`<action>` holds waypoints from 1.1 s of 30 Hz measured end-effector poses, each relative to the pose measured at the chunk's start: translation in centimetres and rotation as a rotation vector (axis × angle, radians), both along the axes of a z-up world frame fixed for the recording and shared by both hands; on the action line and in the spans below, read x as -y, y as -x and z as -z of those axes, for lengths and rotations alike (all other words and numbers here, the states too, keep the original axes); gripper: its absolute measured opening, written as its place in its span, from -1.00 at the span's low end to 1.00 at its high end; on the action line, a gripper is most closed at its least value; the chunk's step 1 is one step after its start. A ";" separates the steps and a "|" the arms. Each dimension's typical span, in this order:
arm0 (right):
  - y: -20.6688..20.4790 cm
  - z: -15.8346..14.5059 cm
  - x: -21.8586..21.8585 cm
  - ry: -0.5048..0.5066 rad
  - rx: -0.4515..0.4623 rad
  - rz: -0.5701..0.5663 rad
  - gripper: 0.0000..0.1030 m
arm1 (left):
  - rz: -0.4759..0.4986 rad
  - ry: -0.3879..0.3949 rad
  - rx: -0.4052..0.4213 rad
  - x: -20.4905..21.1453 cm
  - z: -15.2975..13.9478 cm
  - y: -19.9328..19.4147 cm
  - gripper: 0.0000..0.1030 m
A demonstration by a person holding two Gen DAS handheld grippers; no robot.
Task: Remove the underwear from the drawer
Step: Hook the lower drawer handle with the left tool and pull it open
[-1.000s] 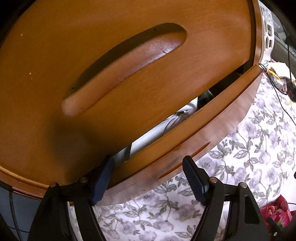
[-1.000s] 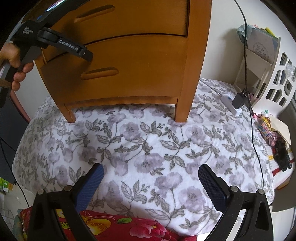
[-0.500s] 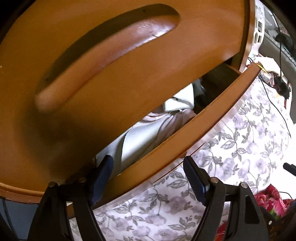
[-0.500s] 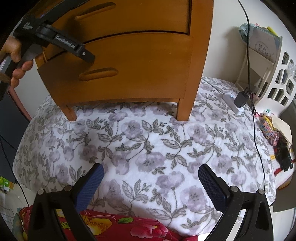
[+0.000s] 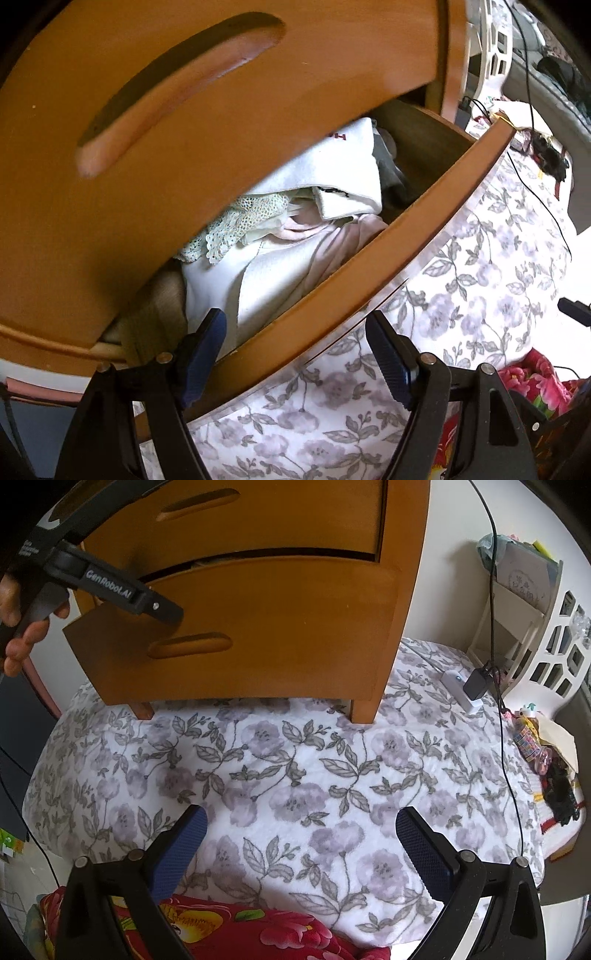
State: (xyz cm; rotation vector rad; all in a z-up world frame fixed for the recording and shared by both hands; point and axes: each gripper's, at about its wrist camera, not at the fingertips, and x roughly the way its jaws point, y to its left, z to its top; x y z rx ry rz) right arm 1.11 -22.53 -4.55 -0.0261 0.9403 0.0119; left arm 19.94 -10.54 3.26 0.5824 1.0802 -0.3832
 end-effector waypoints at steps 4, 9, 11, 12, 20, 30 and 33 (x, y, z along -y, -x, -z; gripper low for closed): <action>0.6 -0.2 -0.4 0.006 0.003 -0.012 1.00 | 0.002 0.007 -0.004 0.0 0.0 1.3 0.52; 1.6 -0.7 -0.7 0.021 0.014 -0.020 1.00 | 0.000 0.026 -0.002 -0.4 -1.2 2.5 0.52; 1.9 -0.9 -0.8 0.027 0.012 -0.018 1.00 | 0.003 0.030 -0.006 -0.5 -1.6 3.1 0.52; 2.0 -1.0 -0.7 0.029 0.012 -0.016 1.00 | 0.005 0.030 -0.007 -0.6 -1.7 3.4 0.52; 3.0 -1.8 -1.1 0.051 0.028 -0.020 1.00 | 0.013 0.059 -0.016 -1.3 -2.8 4.7 0.52; 4.1 -2.8 -1.0 0.053 0.044 -0.030 1.00 | 0.008 0.103 -0.031 -2.3 -3.1 4.9 0.52; 4.1 -3.0 -1.2 0.063 0.043 -0.034 1.00 | 0.015 0.113 -0.033 -2.3 -3.1 4.9 0.52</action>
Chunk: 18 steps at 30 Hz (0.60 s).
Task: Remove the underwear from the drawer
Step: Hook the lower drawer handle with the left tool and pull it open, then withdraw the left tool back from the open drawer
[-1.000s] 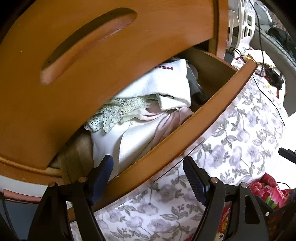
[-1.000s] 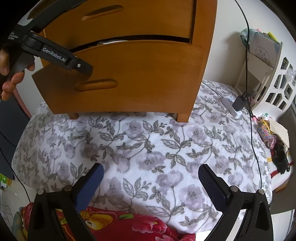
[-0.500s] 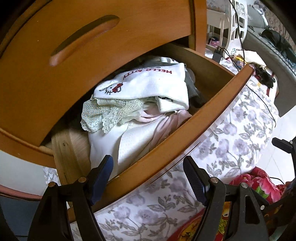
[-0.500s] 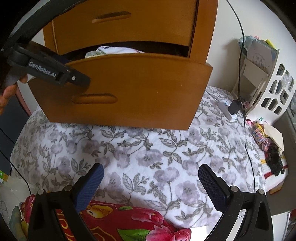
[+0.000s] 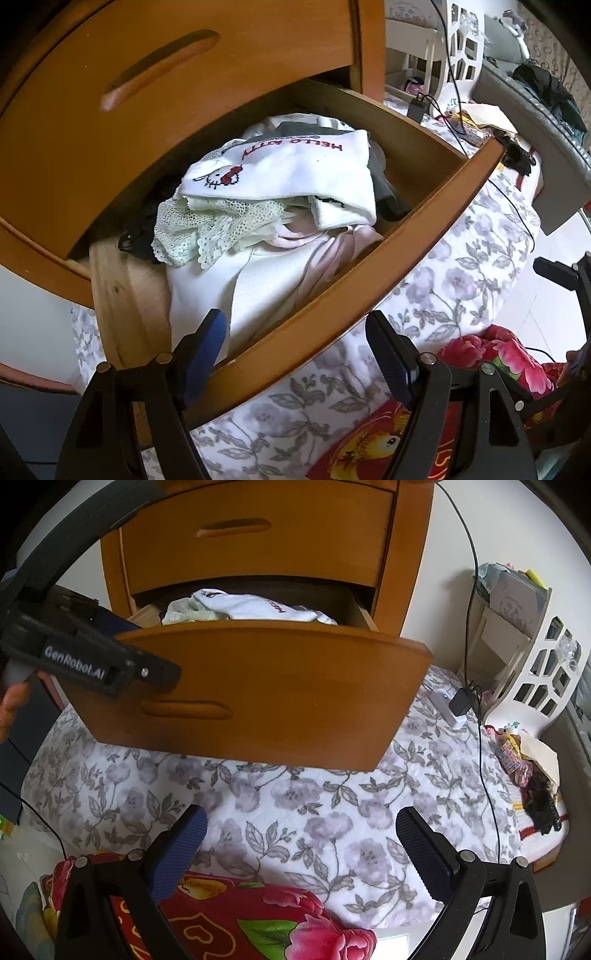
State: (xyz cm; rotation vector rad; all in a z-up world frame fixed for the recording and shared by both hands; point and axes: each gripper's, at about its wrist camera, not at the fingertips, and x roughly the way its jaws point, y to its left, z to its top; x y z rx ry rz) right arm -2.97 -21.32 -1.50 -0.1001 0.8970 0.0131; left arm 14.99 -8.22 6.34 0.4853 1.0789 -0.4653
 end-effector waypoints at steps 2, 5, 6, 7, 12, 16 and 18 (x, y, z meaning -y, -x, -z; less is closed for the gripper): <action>0.2 -0.2 -0.2 0.007 0.005 0.001 1.00 | 0.003 0.002 0.006 -0.1 -0.1 0.0 0.53; 0.6 -0.5 -0.3 0.008 0.010 0.002 1.00 | 0.003 -0.004 0.016 -0.2 -0.1 -0.5 0.55; 0.7 -0.6 -0.3 0.009 0.011 0.002 1.00 | 0.002 -0.002 0.021 -0.2 -0.2 -0.7 0.55; 0.7 -0.7 -0.3 0.010 0.012 0.001 1.00 | -0.004 0.003 0.023 -0.4 -0.5 -0.8 0.55; 1.0 -0.9 -0.4 0.016 0.018 -0.004 1.00 | -0.012 0.002 0.030 -1.0 -1.2 -0.7 0.55; 1.0 -0.9 -0.3 0.012 0.017 -0.001 1.00 | -0.027 0.022 0.031 -1.2 -1.5 -0.4 0.56; 1.0 -0.9 -0.3 0.010 0.015 -0.002 1.00 | -0.045 0.056 0.034 -1.3 -1.8 -0.2 0.56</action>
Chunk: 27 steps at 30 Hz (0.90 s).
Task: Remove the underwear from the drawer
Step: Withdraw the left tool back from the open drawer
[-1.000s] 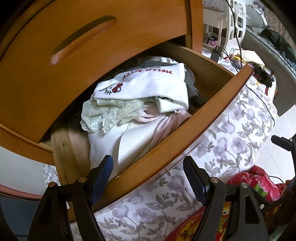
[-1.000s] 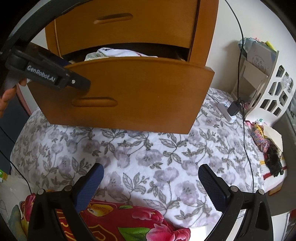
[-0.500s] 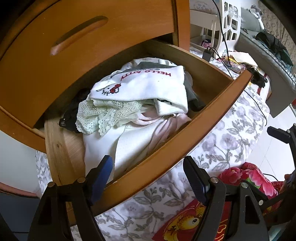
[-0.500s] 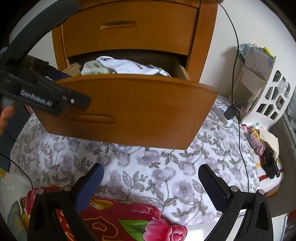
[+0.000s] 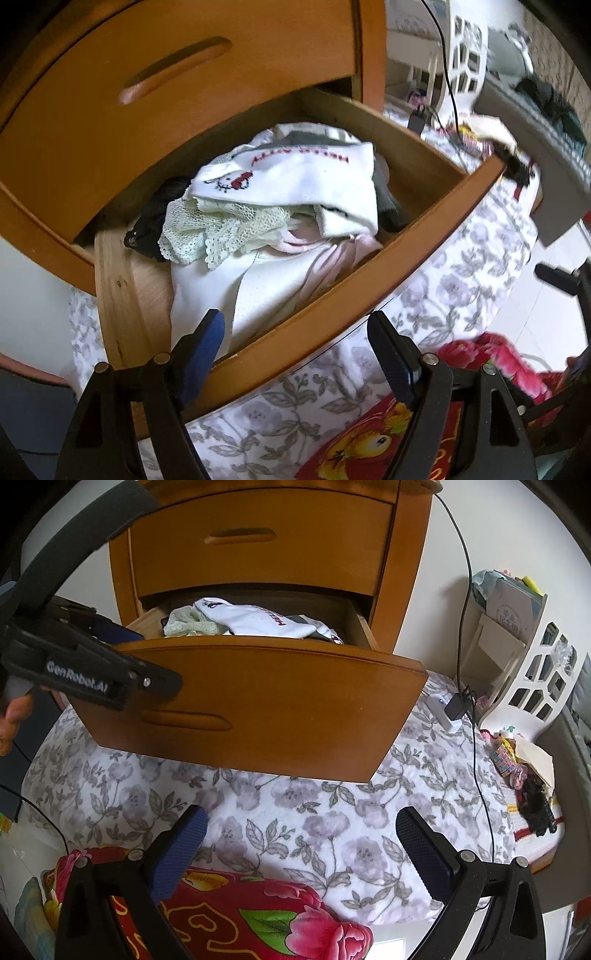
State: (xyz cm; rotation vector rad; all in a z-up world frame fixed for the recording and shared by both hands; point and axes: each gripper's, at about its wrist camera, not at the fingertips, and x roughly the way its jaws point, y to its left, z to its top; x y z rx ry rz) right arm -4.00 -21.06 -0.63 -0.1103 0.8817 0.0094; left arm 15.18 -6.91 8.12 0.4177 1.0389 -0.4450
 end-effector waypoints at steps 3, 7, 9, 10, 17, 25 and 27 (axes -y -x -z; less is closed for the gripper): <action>0.0 0.1 0.0 0.002 -0.004 -0.001 1.00 | -0.042 0.064 0.009 -0.7 -0.7 0.6 0.56; -0.1 0.2 0.0 0.002 -0.009 -0.002 1.00 | -0.102 0.111 0.048 -2.1 -2.2 2.0 0.56; -0.1 0.2 0.0 0.002 -0.009 -0.001 1.00 | -0.152 0.164 0.107 -2.8 -3.4 3.3 0.56; -0.1 0.2 0.0 0.003 -0.010 0.000 1.00 | -0.166 0.195 0.124 -3.2 -3.8 3.6 0.56; -0.2 0.1 0.8 -0.007 -0.010 0.028 1.00 | -0.323 0.324 0.265 -5.0 -4.7 6.4 0.56; -0.8 -1.4 2.0 -0.062 0.013 0.073 1.00 | -0.484 0.347 0.289 -7.6 -3.9 7.2 0.59; -0.9 -2.3 2.1 -0.075 0.035 0.073 1.00 | -0.503 0.359 0.278 -8.0 -3.7 7.3 0.67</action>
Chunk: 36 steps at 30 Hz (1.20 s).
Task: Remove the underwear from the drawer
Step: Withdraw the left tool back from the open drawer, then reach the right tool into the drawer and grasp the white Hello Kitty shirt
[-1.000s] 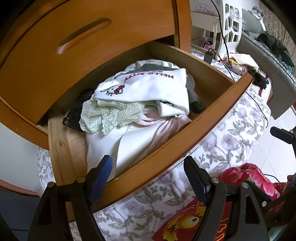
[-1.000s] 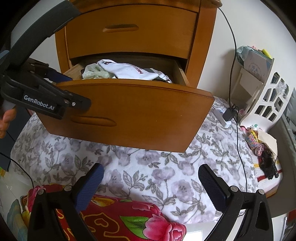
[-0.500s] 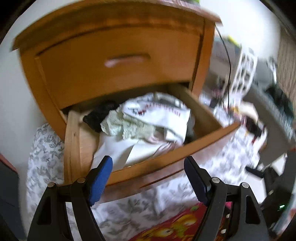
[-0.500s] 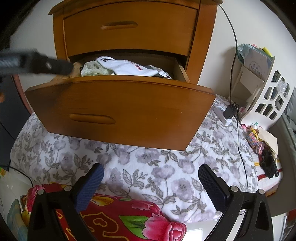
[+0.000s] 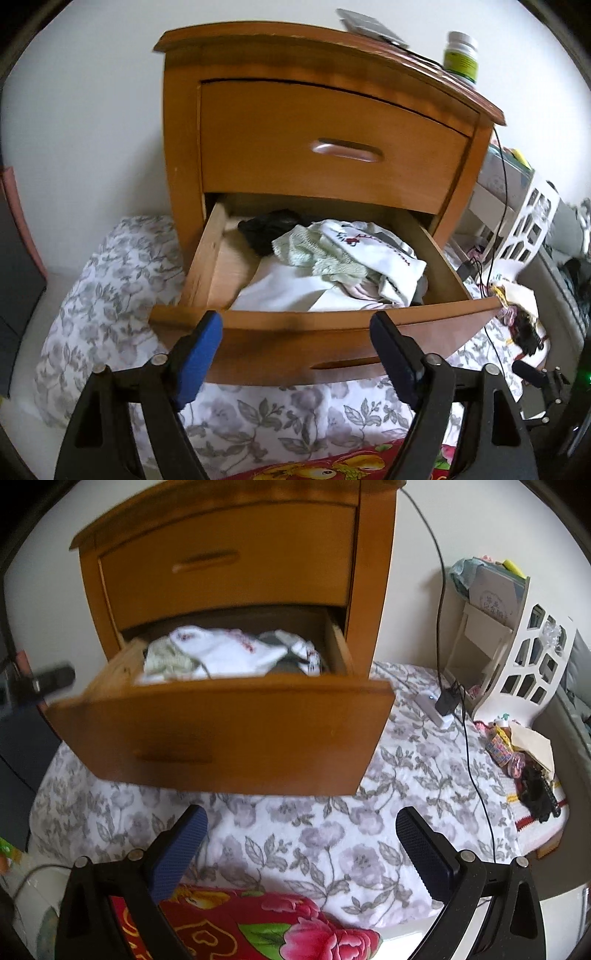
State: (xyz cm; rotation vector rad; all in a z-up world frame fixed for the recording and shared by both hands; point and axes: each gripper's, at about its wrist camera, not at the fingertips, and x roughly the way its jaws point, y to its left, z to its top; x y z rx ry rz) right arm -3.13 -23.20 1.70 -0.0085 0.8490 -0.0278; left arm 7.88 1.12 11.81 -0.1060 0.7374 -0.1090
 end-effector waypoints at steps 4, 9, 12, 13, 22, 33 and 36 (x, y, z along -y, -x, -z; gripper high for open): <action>-0.3 -1.9 0.2 -0.035 0.036 -0.006 1.00 | -0.022 -0.016 0.011 -0.1 0.6 0.1 0.87; -1.2 -4.3 0.0 -0.061 0.086 -0.027 1.00 | -0.033 0.007 0.022 -0.5 1.0 0.0 0.95; -2.1 -5.6 -0.2 -0.073 0.105 -0.035 1.00 | -0.030 0.017 0.039 -0.8 1.0 0.2 0.97; -2.5 -6.1 -0.3 -0.076 0.108 -0.040 1.00 | -0.026 0.022 0.044 -0.8 1.0 0.2 0.97; -7.9 -8.9 -2.9 0.002 0.072 -0.168 1.00 | -0.006 0.021 0.042 -1.1 1.2 0.0 0.97; -13.1 -5.8 -5.8 0.090 -0.085 -0.283 1.00 | 0.034 0.009 -0.001 -0.9 1.8 -0.4 0.97; -14.2 -4.7 -5.7 0.087 -0.124 -0.267 0.99 | 0.036 0.010 -0.002 -1.1 1.8 -0.5 0.97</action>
